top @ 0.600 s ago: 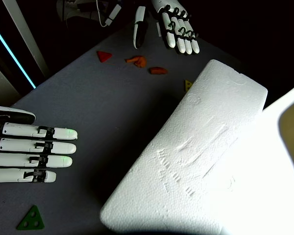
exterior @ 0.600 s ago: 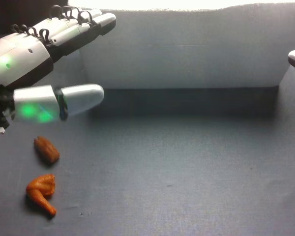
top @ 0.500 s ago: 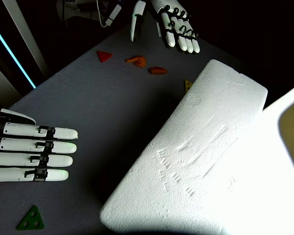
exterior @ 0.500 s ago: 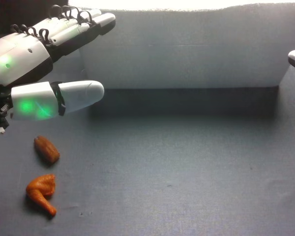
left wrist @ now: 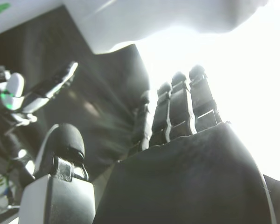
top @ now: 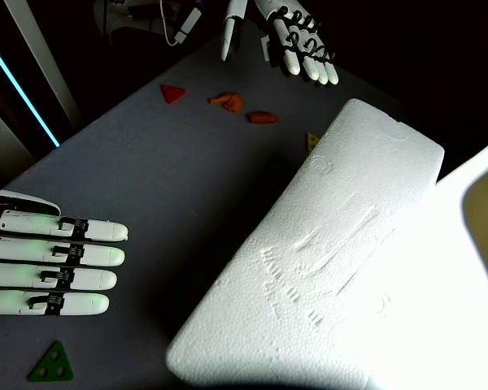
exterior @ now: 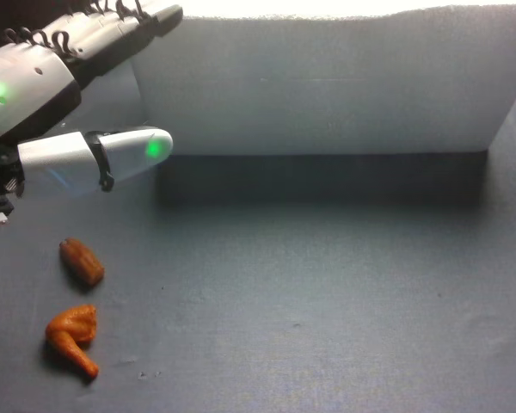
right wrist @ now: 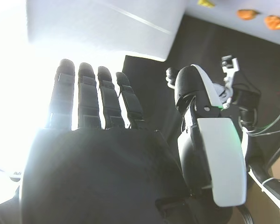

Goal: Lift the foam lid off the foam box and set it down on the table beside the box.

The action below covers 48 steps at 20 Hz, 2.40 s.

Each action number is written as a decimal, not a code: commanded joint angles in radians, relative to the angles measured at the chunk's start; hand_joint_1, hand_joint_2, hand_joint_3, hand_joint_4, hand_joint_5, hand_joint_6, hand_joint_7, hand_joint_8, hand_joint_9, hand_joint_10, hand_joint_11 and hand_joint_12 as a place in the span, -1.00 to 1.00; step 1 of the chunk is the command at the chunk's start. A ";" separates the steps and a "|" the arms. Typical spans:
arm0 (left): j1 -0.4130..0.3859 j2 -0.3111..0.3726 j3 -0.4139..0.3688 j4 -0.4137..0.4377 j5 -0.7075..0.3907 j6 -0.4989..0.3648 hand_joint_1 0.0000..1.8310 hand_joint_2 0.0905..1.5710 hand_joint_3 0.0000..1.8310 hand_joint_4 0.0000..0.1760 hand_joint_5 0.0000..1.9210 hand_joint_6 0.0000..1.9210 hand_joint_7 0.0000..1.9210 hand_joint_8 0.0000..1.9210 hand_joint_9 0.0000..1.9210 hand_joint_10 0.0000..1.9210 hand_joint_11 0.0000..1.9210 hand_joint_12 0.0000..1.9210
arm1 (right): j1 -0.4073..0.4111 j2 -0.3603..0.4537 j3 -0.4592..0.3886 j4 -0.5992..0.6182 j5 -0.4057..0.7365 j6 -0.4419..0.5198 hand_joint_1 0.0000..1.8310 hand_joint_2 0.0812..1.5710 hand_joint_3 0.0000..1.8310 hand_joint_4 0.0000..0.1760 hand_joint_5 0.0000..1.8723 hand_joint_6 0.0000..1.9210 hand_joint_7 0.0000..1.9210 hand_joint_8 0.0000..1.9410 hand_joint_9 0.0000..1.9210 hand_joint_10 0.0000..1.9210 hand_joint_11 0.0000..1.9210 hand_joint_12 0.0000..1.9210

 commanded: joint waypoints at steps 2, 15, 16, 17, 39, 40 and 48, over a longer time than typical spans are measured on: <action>-0.017 0.013 0.006 -0.047 -0.131 0.024 -0.65 0.54 -1.00 0.16 -1.00 -1.00 -1.00 -1.00 -1.00 -1.00 -1.00 -1.00 | 0.017 0.008 0.008 0.049 0.140 -0.034 -0.43 0.64 -1.00 -1.00 -1.00 -1.00 -1.00 -1.00 -1.00 -1.00 -1.00 -1.00; -0.073 -0.051 0.101 -0.232 -0.049 0.105 -0.51 0.36 -1.00 -0.88 -1.00 -1.00 -1.00 -1.00 -1.00 -1.00 -1.00 -1.00 | 0.105 -0.037 0.065 0.262 0.134 -0.207 -0.62 0.58 -1.00 -1.00 -1.00 -1.00 -1.00 -1.00 -1.00 -1.00 -1.00 -1.00; -0.076 -0.060 0.114 -0.249 -0.036 0.105 -0.52 0.35 -1.00 -0.99 -1.00 -1.00 -1.00 -1.00 -1.00 -1.00 -1.00 -1.00 | 0.117 -0.042 0.073 0.272 0.124 -0.215 -0.61 0.57 -1.00 -1.00 -1.00 -1.00 -1.00 -1.00 -1.00 -1.00 -1.00 -1.00; -0.079 -0.067 0.124 -0.261 -0.028 0.105 -0.53 0.35 -1.00 -0.78 -1.00 -1.00 -1.00 -1.00 -1.00 -1.00 -1.00 -1.00 | 0.130 -0.047 0.081 0.280 0.114 -0.222 -0.61 0.57 -1.00 -1.00 -1.00 -1.00 -1.00 -1.00 -1.00 -1.00 -1.00 -1.00; -0.126 -0.232 0.319 -0.478 0.066 0.002 -0.42 0.25 -1.00 -0.80 -1.00 -1.00 -1.00 -1.00 -1.00 -1.00 -1.00 -1.00 | 0.321 -0.242 0.313 0.473 -0.045 -0.163 -0.45 0.34 -0.96 -1.00 -1.00 -1.00 -1.00 -1.00 -1.00 -1.00 -0.99 -0.18; -0.126 -0.242 0.331 -0.484 0.067 -0.013 -0.40 0.25 -1.00 -0.85 -1.00 -1.00 -1.00 -1.00 -1.00 -1.00 -1.00 -1.00 | 0.323 -0.251 0.323 0.474 -0.050 -0.152 -0.44 0.36 -0.98 -1.00 -1.00 -1.00 -1.00 -1.00 -1.00 -1.00 -1.00 0.18; -0.143 -0.284 0.378 -0.486 0.107 -0.050 -0.43 0.13 -1.00 -1.00 -1.00 -1.00 -1.00 -1.00 -1.00 -1.00 -1.00 -0.28 | 0.336 -0.301 0.387 0.478 -0.092 -0.071 -0.35 0.34 -1.00 -1.00 -1.00 -1.00 -1.00 -1.00 -1.00 -1.00 -1.00 -1.00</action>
